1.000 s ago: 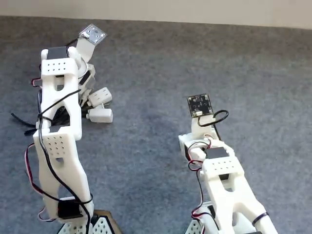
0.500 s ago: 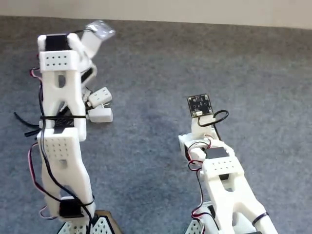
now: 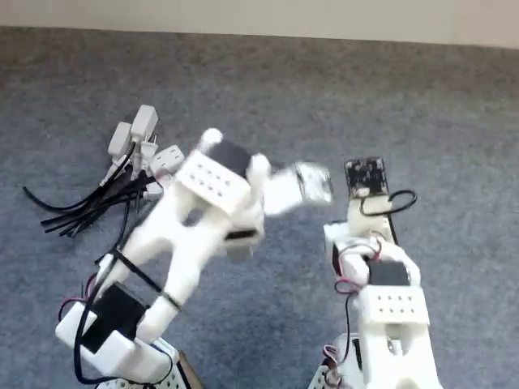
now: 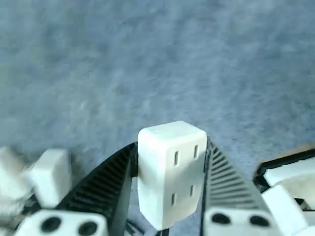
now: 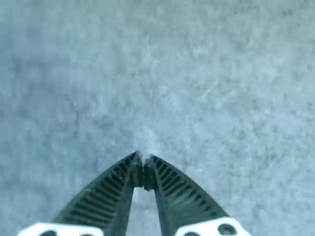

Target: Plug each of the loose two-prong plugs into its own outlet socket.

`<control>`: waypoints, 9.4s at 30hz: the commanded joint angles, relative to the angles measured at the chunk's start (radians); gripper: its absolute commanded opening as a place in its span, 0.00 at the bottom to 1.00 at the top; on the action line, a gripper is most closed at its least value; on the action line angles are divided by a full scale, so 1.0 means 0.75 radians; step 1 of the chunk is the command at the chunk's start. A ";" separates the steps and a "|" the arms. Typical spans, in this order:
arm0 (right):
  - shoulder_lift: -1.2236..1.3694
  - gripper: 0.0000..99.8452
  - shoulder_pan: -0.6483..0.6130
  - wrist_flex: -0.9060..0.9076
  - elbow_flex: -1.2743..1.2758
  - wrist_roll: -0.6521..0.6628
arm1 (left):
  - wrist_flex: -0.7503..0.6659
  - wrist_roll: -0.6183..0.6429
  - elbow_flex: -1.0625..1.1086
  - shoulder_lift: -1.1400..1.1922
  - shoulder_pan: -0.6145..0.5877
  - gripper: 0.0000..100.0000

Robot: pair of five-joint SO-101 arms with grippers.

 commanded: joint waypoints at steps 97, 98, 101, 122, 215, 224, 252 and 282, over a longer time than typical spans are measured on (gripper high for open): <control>-0.283 0.01 -0.118 0.083 0.339 -0.020 | -0.446 0.624 -0.971 1.008 -0.842 0.14; -0.283 0.01 -0.118 0.083 0.341 -0.020 | -0.444 0.624 -0.995 1.036 -0.846 0.14; -0.283 0.01 -0.118 0.083 0.341 -0.020 | -0.442 0.626 -1.063 1.083 -0.870 0.14; -0.283 0.01 -0.120 0.083 0.345 -0.020 | -0.358 0.614 -1.165 1.098 -1.022 0.14; 0.676 0.01 -0.699 0.420 -0.590 0.493 | -0.720 0.301 0.369 0.204 -1.347 0.22; 0.772 0.01 -0.609 0.287 -0.578 0.767 | -0.964 0.303 0.676 0.193 -1.298 0.22; 0.318 0.27 -0.611 0.555 -0.365 0.843 | -1.099 0.376 0.844 0.066 -1.265 0.22; 0.928 0.37 -0.077 0.441 -1.067 0.471 | -1.117 0.376 0.850 0.071 -1.271 0.22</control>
